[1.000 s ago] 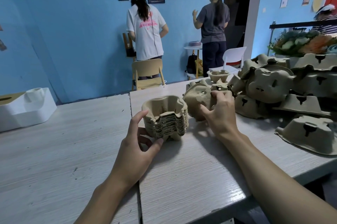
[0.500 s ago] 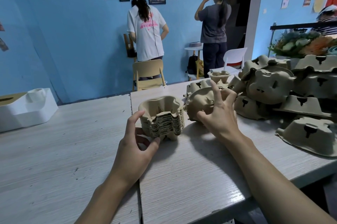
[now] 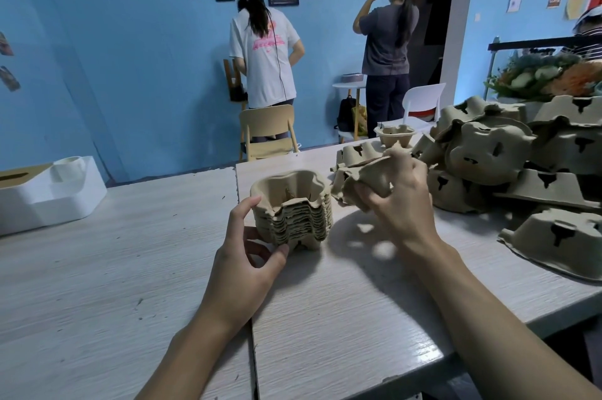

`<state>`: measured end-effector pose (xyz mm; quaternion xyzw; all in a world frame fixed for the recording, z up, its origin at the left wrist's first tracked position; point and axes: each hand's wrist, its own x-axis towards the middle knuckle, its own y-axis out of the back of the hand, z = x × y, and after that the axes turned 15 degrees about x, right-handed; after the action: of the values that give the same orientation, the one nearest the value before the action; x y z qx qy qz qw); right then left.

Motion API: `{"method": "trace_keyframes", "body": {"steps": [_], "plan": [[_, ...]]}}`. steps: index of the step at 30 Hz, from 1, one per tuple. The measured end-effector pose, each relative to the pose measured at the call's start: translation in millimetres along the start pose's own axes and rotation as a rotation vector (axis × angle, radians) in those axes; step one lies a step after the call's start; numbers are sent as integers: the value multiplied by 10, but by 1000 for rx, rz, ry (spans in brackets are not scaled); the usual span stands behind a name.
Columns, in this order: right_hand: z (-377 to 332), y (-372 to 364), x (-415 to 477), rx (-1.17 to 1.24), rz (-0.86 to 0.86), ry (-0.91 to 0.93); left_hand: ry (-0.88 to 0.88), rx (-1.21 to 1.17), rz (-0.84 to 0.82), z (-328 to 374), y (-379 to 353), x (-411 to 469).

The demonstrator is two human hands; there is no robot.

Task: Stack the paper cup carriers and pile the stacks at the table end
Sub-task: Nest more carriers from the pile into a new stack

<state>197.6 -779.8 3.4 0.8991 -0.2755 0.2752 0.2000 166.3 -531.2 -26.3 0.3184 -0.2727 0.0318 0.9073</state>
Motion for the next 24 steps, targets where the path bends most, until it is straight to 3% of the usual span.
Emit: {"method": "trace_keyframes", "body": {"steps": [3,7,13,17,20,24], "plan": [[-88,-9,-22,161,110,105,-1,-11,-1,-16,-7,8],[-267,-48,-105,498,65,167,-7,-39,-24,-35,-10,7],[-393,-98,-122,821,67,180,-46,-42,-83,-6,-26,7],[-445,-183,-200,847,-106,165,-58,-46,-94,17,-19,7],[-455,-260,-273,705,-273,125,-42,-75,-84,40,-27,5],[-420,-255,-298,616,-345,45,-25,-97,-81,46,-38,-2]]}}
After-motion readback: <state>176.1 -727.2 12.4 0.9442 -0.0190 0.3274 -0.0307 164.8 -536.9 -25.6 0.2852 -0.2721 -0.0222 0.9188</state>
